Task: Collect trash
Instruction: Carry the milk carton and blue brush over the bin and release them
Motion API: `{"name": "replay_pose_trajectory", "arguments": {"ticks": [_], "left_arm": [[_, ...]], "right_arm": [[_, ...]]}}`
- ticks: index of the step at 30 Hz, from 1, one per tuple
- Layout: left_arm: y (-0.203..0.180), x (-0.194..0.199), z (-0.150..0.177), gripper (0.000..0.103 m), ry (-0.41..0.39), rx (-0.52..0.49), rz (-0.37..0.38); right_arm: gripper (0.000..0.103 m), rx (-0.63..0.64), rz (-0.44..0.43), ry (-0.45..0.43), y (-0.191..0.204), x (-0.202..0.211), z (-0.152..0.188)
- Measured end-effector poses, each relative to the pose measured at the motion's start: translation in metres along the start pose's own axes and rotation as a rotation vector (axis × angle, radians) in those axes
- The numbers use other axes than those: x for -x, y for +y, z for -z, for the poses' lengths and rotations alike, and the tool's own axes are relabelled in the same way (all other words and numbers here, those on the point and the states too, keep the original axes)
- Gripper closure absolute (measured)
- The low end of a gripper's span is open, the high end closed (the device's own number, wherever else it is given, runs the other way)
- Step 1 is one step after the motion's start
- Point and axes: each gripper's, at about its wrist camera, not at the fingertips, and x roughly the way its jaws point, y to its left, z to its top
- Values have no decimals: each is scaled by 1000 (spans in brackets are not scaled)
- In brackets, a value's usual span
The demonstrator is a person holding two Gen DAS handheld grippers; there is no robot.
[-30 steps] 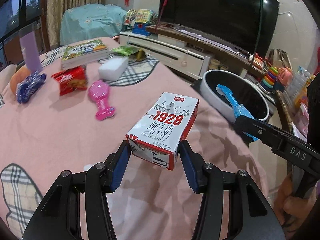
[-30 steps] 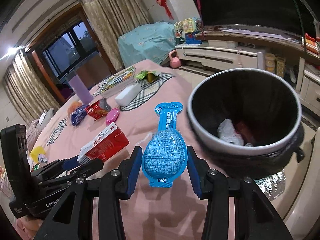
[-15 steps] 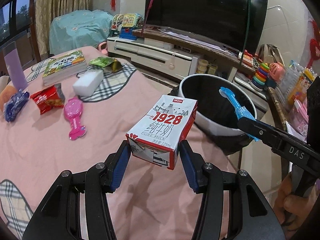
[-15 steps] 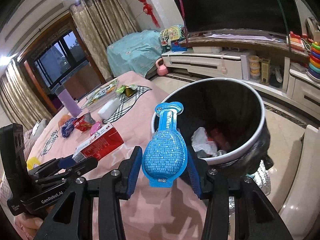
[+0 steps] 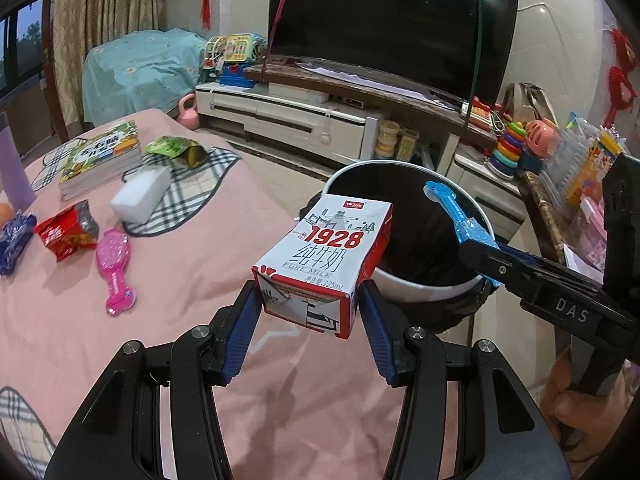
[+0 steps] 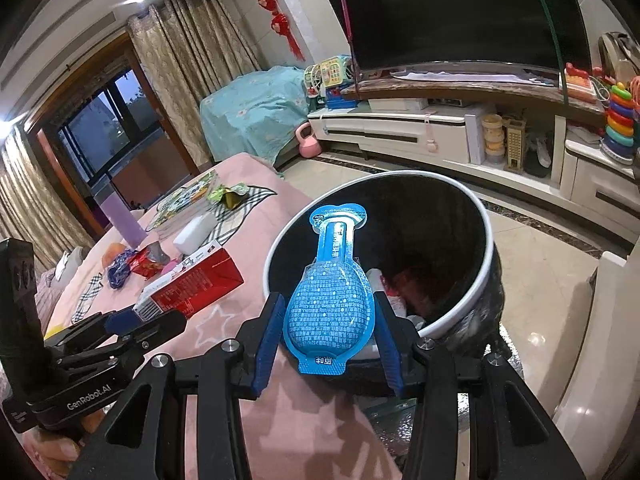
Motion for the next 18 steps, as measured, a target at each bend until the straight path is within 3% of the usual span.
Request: {"name": "replay_pose_trajectory", "arguments": {"ticks": [18], "left_arm": [[-25,-31,-27,53,20,-39,13]], "right_arm": [[58,-12,37,24,-33,-13,-18]]}}
